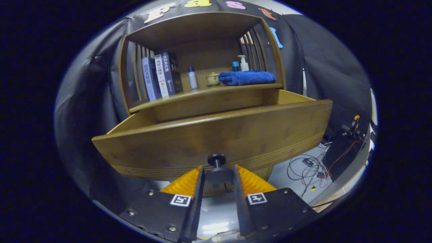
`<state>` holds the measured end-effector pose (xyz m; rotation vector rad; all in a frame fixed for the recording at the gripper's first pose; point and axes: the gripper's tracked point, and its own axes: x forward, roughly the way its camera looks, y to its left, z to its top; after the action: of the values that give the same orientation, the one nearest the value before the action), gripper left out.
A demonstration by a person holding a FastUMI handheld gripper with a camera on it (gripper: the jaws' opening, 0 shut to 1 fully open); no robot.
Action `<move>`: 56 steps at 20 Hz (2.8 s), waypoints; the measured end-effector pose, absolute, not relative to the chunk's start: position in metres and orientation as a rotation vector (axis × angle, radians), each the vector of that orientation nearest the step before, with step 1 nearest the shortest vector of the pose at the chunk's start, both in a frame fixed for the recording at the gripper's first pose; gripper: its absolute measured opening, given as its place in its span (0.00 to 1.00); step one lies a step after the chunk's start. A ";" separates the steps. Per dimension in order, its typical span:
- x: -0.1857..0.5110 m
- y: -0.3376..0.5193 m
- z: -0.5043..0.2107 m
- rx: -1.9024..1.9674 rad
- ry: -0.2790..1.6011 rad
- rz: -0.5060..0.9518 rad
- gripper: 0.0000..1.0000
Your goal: Pull open the drawer, take out the items inside it, and place them on the countertop above the cabinet.
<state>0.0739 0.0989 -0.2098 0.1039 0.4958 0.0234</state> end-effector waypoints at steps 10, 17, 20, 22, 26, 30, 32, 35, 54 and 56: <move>0.111 0.118 -0.102 0.078 0.282 0.043 0.49; 0.166 0.120 -0.093 0.056 0.411 -0.067 0.52; 0.182 0.120 -0.111 0.016 0.536 -0.106 0.53; 0.187 0.122 -0.124 0.005 0.648 -0.128 0.53; 0.202 0.122 -0.158 -0.030 0.818 -0.154 0.53; 0.205 0.114 -0.191 -0.109 0.955 -0.134 0.54; 0.209 0.112 -0.206 -0.129 0.989 -0.109 0.53; 0.208 0.111 -0.224 -0.133 1.037 -0.082 0.53; 0.217 0.109 -0.233 -0.034 0.904 -0.048 0.18; 0.219 0.115 -0.223 -0.016 0.869 -0.035 0.18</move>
<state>0.2187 0.1150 -0.2228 -0.0158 0.8687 -0.0346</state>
